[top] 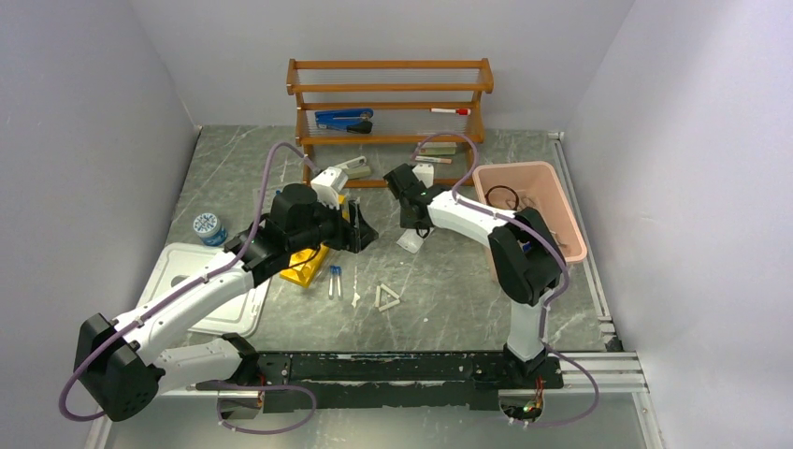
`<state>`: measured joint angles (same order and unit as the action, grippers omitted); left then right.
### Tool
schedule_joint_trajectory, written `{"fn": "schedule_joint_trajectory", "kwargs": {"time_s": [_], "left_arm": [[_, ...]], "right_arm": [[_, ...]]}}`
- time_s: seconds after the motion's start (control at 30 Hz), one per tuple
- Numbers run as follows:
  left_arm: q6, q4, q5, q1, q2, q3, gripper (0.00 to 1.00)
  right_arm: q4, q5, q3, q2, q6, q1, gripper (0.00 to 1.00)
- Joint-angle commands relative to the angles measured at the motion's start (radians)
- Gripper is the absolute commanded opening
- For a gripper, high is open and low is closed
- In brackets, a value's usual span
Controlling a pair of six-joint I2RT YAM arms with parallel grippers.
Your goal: Organize the chemistry lab equipment
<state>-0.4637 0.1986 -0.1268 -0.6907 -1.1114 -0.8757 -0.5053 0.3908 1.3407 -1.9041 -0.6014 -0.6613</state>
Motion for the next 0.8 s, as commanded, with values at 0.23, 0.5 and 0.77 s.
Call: {"fn": "schedule_joint_trajectory", "kwargs": {"time_s": [0.23, 0.5, 0.77], "left_arm": [[0.000, -0.082, -0.035, 0.005, -0.016, 0.050, 0.78], [-0.009, -0.131, -0.030, 0.005, -0.064, 0.044, 0.76], [-0.013, -0.161, -0.033, 0.006, -0.125, 0.026, 0.75]], "right_arm": [[0.119, 0.045, 0.011, -0.076, 0.034, 0.067, 0.29], [0.202, -0.043, -0.033, -0.106, 0.112, 0.116, 0.18], [0.247, -0.113, -0.043, -0.135, 0.207, 0.139, 0.15]]}}
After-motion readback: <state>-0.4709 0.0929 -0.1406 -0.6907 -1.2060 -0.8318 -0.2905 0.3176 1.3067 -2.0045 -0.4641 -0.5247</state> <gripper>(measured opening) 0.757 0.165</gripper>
